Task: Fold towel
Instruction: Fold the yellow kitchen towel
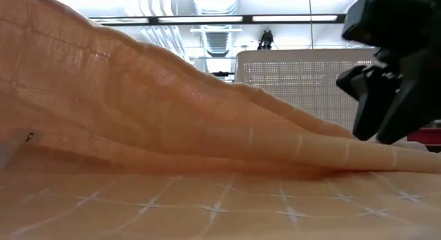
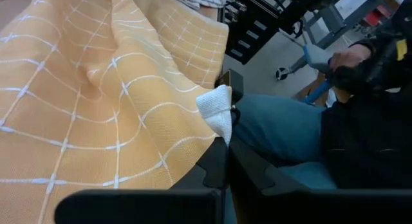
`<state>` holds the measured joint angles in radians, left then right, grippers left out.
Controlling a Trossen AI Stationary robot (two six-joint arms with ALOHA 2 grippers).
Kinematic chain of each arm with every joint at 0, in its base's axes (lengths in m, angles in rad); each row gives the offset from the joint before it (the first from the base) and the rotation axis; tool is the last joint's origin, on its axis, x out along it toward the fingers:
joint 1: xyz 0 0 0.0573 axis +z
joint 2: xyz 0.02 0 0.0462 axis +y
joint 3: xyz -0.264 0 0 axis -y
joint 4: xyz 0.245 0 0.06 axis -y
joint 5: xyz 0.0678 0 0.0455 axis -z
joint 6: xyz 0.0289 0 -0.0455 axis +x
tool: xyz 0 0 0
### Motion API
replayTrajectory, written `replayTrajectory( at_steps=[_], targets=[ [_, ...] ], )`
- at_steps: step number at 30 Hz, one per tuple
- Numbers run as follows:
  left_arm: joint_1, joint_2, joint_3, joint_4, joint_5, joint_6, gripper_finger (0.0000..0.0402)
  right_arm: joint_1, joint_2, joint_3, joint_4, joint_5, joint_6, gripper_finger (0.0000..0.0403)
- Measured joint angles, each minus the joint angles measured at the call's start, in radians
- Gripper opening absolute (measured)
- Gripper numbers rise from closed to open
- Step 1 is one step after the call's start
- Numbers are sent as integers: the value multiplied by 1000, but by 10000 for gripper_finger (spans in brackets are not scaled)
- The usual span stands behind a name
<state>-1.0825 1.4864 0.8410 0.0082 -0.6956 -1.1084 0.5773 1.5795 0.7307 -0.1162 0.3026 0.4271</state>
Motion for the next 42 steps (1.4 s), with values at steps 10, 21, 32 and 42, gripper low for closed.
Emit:
replayTrajectory(
  at_steps=[10,21,32,42],
  targets=[
    [-3,0,0,2,-4,0,0,-48,87,53,-58,-109,17,122],
    [-3,0,0,-33,-28,0,0,-4,1,152,-373,-99,33,3],
    [-26,0,1,-109,23,-158,0,103,-72,359,-600,-219,196,1],
    [-38,0,2,-269,196,-435,0,161,149,505,-586,-336,209,0]
  ],
)
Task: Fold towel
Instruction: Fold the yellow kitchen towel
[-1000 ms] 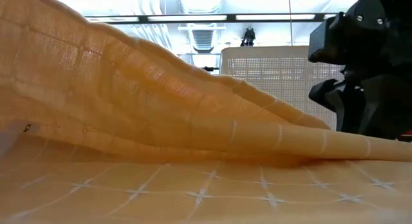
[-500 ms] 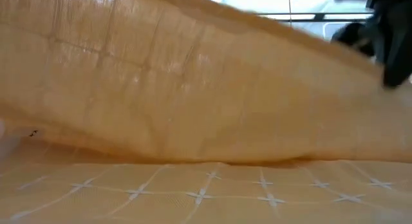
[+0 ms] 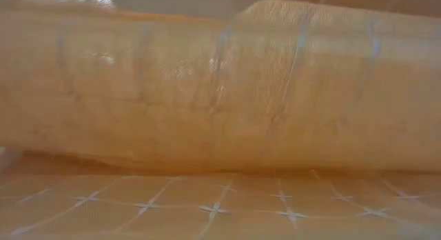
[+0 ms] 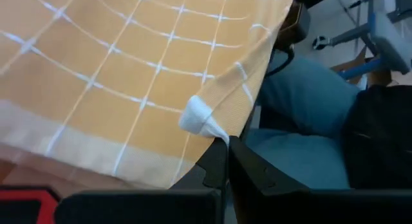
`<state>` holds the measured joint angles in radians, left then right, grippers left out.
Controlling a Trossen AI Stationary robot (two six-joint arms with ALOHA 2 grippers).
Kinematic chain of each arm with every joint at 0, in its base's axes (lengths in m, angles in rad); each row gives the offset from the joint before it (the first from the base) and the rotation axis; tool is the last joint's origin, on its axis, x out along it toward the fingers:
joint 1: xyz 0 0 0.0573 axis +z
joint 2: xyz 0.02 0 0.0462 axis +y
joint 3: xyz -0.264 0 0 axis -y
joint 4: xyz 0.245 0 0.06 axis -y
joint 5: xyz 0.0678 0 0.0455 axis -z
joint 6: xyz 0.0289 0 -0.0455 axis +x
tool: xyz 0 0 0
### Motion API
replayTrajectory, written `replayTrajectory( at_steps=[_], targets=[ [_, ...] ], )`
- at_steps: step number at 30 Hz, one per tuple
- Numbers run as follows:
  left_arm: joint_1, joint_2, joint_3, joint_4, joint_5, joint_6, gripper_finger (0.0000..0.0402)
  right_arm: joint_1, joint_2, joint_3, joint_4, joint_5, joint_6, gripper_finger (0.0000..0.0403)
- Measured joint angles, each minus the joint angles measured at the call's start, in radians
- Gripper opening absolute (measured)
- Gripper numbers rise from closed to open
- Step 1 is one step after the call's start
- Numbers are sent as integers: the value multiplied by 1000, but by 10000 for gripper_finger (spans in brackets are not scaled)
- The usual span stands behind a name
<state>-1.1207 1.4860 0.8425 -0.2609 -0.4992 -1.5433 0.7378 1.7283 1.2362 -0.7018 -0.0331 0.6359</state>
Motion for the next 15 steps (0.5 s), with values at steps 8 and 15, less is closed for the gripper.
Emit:
replayTrajectory(
  at_steps=[8,15],
  targets=[
    [-1,0,0,-45,57,-69,0,0,93,42,125,-166,-25,0],
    [1,0,0,-56,61,-86,0,0,156,64,206,-251,-2,0]
  ],
)
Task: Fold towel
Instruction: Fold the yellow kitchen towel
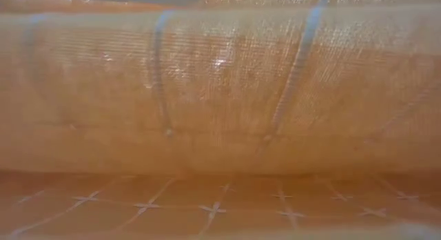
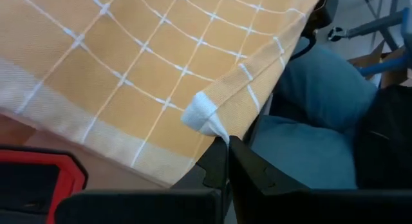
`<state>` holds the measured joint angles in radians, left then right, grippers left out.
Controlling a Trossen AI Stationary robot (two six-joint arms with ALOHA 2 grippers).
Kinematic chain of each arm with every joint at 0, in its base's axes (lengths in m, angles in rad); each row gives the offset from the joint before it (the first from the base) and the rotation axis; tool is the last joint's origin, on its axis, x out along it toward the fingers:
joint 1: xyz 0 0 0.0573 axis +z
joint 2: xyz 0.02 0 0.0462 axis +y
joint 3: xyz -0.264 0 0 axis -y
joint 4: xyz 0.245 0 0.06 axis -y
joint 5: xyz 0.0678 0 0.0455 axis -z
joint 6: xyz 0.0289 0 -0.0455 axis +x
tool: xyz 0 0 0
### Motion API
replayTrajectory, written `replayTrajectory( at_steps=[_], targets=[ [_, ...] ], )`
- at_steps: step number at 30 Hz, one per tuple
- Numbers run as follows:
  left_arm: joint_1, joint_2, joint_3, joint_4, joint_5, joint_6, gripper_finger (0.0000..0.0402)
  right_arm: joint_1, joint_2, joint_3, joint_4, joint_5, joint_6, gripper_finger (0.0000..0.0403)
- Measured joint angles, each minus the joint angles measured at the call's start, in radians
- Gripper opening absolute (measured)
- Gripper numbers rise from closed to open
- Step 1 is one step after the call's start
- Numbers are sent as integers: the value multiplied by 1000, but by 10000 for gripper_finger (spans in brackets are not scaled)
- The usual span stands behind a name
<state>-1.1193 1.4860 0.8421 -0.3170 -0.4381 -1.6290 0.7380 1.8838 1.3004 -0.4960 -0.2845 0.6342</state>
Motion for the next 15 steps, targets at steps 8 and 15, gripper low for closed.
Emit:
replayTrajectory(
  at_steps=[8,15],
  targets=[
    [0,54,-2,39,38,-78,35,4,56,0,85,-74,21,0],
    [-1,146,-2,164,67,-82,120,6,60,-1,124,-82,47,14]
  ],
)
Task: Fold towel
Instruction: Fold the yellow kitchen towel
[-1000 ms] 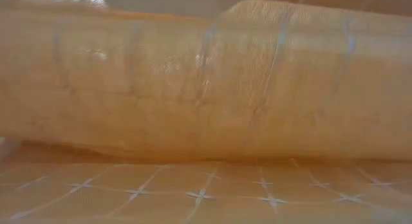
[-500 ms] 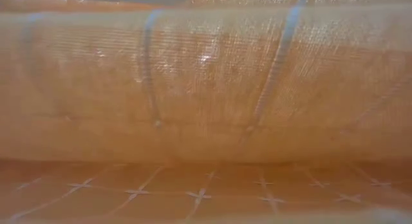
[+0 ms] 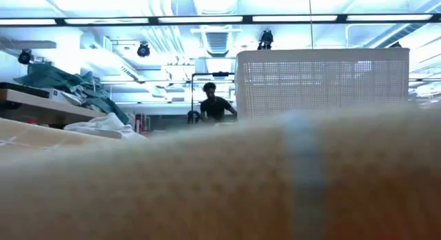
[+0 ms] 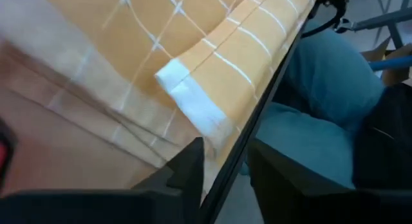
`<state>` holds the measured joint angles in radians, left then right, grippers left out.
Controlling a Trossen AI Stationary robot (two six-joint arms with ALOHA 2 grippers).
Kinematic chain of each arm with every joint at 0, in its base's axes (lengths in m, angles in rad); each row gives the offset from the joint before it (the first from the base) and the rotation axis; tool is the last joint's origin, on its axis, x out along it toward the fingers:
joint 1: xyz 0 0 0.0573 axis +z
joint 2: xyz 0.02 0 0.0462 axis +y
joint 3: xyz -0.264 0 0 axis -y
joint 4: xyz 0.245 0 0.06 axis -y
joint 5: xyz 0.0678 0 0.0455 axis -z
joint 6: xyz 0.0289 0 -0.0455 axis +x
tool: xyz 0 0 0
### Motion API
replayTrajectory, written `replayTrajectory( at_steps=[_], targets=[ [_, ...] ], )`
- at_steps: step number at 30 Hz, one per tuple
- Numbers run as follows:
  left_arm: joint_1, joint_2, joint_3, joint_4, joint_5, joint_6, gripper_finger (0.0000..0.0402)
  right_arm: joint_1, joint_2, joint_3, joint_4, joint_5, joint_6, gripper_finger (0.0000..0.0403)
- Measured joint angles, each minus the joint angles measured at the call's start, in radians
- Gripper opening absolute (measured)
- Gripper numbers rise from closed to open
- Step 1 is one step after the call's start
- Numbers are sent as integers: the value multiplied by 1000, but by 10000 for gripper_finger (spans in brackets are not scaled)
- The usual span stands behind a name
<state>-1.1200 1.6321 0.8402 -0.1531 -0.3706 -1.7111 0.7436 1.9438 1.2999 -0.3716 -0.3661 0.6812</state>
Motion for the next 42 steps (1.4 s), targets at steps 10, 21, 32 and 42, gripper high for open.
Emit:
replayTrajectory(
  at_steps=[10,21,32,42],
  targets=[
    [-26,47,84,-1,-3,-1,160,0,-8,1,2,-52,69,143],
    [-44,45,310,-435,-52,2,147,3,-72,3,-70,-21,85,206],
    [40,54,412,-614,-522,237,111,10,-133,2,-313,472,15,183],
    [234,55,180,-471,-190,186,68,1,-84,-1,-300,637,-19,99]
  ],
)
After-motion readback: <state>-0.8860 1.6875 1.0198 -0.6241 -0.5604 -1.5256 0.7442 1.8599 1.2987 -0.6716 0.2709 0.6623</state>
